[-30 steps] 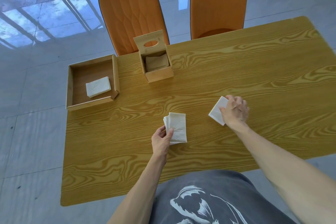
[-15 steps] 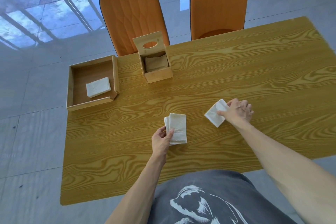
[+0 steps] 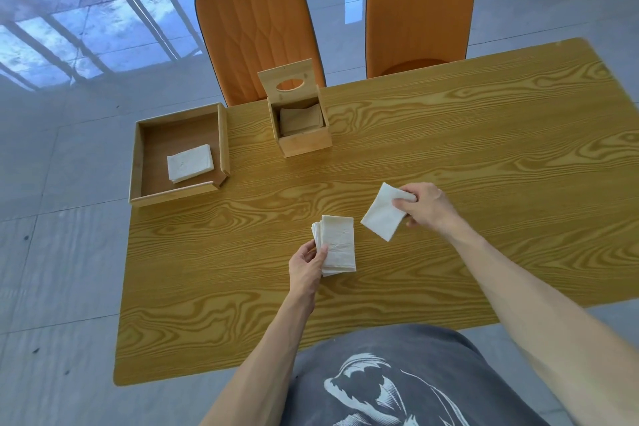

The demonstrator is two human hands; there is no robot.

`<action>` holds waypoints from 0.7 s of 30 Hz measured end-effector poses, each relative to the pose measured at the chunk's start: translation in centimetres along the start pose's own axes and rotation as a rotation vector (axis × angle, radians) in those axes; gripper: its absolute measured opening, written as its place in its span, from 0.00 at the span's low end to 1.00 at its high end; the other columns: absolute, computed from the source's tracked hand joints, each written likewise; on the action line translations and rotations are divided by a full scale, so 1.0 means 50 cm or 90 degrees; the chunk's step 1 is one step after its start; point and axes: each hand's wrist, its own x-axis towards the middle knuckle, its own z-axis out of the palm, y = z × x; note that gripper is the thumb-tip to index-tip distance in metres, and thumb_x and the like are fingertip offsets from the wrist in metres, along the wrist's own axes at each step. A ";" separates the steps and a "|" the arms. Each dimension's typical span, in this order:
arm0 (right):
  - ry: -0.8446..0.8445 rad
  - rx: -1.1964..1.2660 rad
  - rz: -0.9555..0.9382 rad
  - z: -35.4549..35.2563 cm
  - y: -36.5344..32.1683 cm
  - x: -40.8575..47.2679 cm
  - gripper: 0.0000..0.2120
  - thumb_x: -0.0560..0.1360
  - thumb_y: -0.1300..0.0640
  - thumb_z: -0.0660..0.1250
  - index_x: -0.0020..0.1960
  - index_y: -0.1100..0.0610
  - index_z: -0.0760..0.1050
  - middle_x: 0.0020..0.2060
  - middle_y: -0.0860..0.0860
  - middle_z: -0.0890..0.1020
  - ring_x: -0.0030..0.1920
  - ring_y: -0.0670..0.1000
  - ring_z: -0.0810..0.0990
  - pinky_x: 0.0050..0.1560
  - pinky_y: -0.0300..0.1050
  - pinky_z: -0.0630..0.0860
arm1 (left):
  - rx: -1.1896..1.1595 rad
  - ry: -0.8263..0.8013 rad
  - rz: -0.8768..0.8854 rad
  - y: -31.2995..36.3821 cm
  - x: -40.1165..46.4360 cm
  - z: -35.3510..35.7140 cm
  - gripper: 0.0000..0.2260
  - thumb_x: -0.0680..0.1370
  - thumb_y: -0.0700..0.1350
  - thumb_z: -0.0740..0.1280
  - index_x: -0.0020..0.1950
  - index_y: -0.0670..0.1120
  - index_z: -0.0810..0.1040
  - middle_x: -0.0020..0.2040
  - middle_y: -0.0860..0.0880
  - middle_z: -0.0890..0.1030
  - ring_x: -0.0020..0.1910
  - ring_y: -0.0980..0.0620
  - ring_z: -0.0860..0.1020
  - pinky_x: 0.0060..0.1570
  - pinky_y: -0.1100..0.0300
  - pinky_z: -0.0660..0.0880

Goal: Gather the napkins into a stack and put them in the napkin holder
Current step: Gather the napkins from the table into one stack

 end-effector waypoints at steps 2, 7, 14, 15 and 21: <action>-0.095 0.047 -0.005 -0.002 -0.021 0.004 0.05 0.76 0.60 0.69 0.51 0.55 0.81 0.40 0.50 0.83 0.37 0.49 0.80 0.31 0.42 0.77 | -0.002 -0.003 -0.005 0.003 -0.002 0.001 0.17 0.77 0.43 0.71 0.65 0.43 0.76 0.56 0.44 0.84 0.57 0.44 0.82 0.58 0.49 0.79; -0.262 0.042 0.007 0.035 -0.061 0.006 0.07 0.75 0.58 0.72 0.53 0.55 0.81 0.38 0.46 0.82 0.36 0.43 0.79 0.30 0.34 0.73 | -0.016 -0.006 -0.019 0.010 -0.006 0.001 0.13 0.79 0.45 0.69 0.62 0.44 0.77 0.52 0.46 0.85 0.48 0.48 0.83 0.47 0.56 0.80; -0.343 0.042 0.024 0.120 -0.060 0.002 0.05 0.76 0.58 0.71 0.51 0.56 0.79 0.39 0.50 0.80 0.36 0.46 0.76 0.31 0.37 0.72 | -0.008 -0.018 -0.036 0.019 -0.012 0.000 0.17 0.80 0.55 0.65 0.54 0.43 0.82 0.42 0.48 0.84 0.37 0.53 0.80 0.35 0.62 0.78; -0.337 0.038 0.023 0.127 -0.057 0.004 0.05 0.76 0.58 0.71 0.50 0.56 0.79 0.39 0.50 0.80 0.35 0.46 0.75 0.31 0.37 0.71 | -0.009 -0.019 -0.034 0.020 -0.012 -0.001 0.17 0.79 0.56 0.65 0.54 0.43 0.82 0.41 0.47 0.84 0.36 0.53 0.80 0.35 0.62 0.78; -0.256 -0.008 -0.014 0.161 -0.037 0.017 0.03 0.74 0.55 0.73 0.47 0.53 0.81 0.36 0.45 0.81 0.30 0.41 0.75 0.29 0.34 0.70 | -0.020 -0.037 -0.027 0.025 -0.014 -0.002 0.19 0.75 0.49 0.74 0.62 0.45 0.78 0.54 0.45 0.85 0.52 0.47 0.84 0.43 0.59 0.79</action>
